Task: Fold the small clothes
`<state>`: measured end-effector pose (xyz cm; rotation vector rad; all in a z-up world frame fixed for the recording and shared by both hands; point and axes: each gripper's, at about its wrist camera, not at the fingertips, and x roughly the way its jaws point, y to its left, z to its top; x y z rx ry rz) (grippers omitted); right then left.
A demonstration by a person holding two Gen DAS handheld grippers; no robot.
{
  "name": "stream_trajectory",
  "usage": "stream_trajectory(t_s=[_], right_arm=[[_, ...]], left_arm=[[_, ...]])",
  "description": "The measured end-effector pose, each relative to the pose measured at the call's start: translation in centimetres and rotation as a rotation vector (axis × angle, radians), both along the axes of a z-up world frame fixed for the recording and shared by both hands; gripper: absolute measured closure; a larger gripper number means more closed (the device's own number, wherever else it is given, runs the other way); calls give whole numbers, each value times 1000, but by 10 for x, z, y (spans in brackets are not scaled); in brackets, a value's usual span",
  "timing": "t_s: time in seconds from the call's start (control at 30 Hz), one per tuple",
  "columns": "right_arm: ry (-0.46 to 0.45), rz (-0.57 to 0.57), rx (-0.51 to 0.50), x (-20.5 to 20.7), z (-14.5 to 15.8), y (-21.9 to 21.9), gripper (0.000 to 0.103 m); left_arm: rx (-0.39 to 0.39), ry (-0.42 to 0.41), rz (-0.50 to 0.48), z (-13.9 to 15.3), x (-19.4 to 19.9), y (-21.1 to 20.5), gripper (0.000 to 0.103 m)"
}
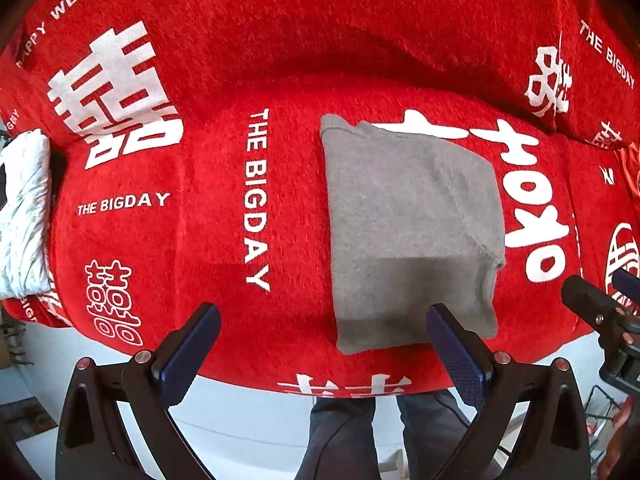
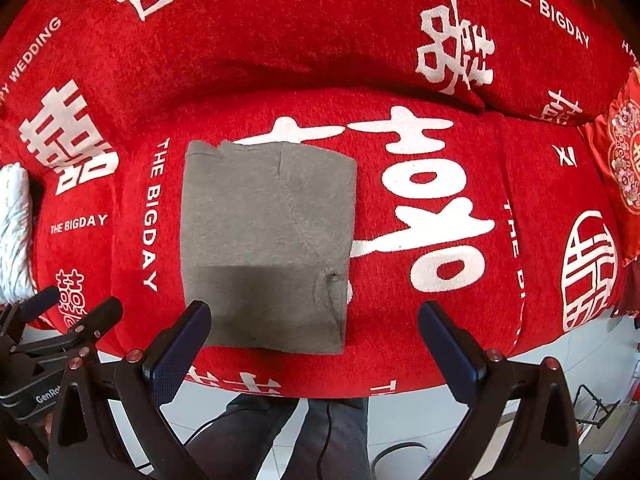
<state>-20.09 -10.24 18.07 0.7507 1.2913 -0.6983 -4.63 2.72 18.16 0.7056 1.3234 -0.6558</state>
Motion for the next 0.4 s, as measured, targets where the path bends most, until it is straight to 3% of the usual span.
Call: stream_trajectory(t_s=[0.4], right_arm=[[1,5,0,2,1,-3,0]], left_arm=[[-20,-30,-40,6,-3,-6,1]])
